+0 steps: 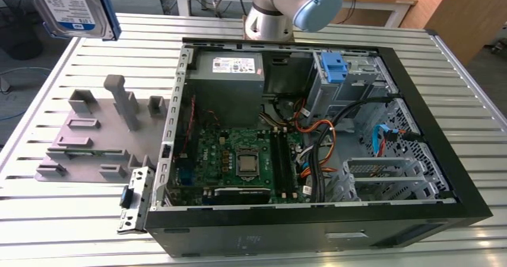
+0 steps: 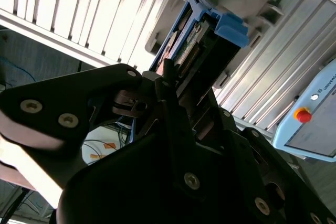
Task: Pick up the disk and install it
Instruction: 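Pick up the disk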
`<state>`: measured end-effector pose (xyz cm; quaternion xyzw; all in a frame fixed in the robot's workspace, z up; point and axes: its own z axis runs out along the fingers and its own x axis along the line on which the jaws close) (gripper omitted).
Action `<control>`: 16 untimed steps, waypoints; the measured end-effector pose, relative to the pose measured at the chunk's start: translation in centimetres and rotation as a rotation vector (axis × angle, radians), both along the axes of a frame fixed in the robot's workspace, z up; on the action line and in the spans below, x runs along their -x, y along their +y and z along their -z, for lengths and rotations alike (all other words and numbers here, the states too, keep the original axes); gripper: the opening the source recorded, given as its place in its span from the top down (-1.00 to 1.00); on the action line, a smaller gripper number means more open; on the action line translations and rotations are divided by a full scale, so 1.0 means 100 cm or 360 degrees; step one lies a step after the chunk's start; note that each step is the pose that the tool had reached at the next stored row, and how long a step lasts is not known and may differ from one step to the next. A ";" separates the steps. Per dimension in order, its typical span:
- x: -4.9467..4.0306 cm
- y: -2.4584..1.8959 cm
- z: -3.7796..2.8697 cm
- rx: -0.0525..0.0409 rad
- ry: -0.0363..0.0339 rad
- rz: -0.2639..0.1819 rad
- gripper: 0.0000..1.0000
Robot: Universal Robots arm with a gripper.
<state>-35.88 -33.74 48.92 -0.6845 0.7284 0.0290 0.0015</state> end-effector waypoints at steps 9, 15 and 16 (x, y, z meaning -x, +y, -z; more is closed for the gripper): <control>-0.0166 0.0000 0.0001 0.0000 0.0000 0.0000 0.30; -0.0351 0.0001 0.0002 0.0000 0.0000 0.0000 0.30; -0.0388 0.0000 0.0002 0.0000 0.0000 0.0000 0.30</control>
